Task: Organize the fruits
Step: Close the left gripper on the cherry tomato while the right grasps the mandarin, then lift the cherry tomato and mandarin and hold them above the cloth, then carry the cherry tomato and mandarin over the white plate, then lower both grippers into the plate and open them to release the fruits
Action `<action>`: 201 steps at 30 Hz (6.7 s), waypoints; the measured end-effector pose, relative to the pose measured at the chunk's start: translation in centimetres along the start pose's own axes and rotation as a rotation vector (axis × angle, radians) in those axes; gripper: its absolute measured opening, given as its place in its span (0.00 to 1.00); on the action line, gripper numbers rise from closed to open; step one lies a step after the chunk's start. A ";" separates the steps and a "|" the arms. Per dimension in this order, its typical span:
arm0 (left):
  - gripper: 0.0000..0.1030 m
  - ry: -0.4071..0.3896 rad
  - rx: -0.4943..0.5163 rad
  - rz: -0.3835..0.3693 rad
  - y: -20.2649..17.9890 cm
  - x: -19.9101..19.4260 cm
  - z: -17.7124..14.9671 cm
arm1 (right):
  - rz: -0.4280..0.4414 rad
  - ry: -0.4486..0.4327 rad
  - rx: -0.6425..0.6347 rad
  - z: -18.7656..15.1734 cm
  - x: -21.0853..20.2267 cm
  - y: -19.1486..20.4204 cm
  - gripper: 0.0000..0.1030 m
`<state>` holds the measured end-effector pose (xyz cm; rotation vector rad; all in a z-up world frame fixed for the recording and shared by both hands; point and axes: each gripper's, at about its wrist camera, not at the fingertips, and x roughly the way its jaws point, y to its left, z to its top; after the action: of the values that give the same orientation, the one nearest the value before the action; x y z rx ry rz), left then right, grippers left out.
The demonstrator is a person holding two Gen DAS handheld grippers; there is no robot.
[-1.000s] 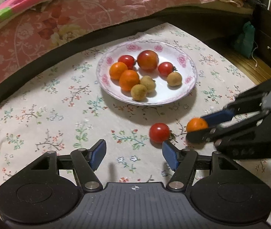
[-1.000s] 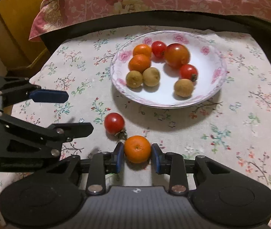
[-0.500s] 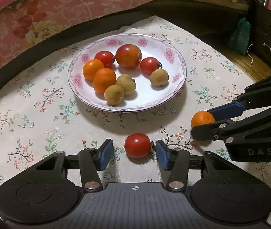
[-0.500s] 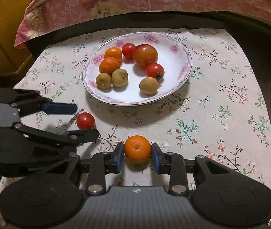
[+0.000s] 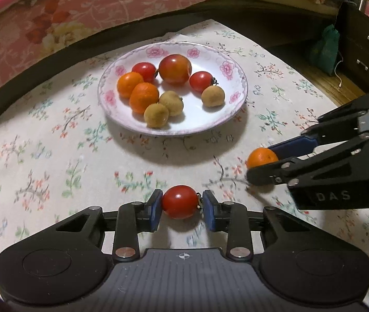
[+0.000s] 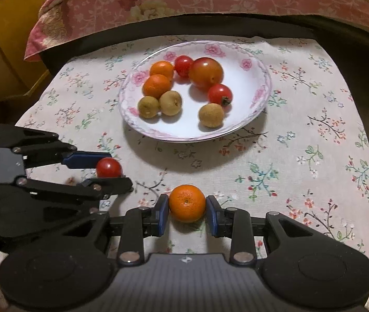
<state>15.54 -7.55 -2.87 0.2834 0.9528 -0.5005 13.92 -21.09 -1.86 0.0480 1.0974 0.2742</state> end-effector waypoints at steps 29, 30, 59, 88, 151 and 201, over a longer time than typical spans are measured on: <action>0.55 -0.013 0.029 0.002 -0.1 -1.8 -4.1 | 0.039 0.010 -0.126 -1.2 0.2 1.7 0.35; 0.55 -0.013 0.033 0.005 -0.2 -1.8 -4.1 | 0.038 0.010 -0.124 -1.2 0.2 1.6 0.35; 0.37 -0.049 0.020 0.001 -0.2 -2.1 -1.4 | 0.034 -0.028 -0.116 -0.6 -0.6 2.3 0.30; 0.41 -0.024 0.044 0.023 -0.3 -1.2 -0.7 | 0.027 -0.016 -0.096 -0.4 -0.5 2.1 0.30; 0.42 -0.187 -0.035 0.017 2.0 2.3 8.6 | -0.016 -0.163 0.115 7.2 1.4 -4.7 0.30; 0.66 -0.200 -0.059 0.080 2.7 1.0 8.4 | -0.066 -0.210 0.109 7.1 0.3 -4.6 0.45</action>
<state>23.40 -9.25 1.01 0.2132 0.7576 -0.4180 21.26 -24.81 0.37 0.1343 0.9025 0.1463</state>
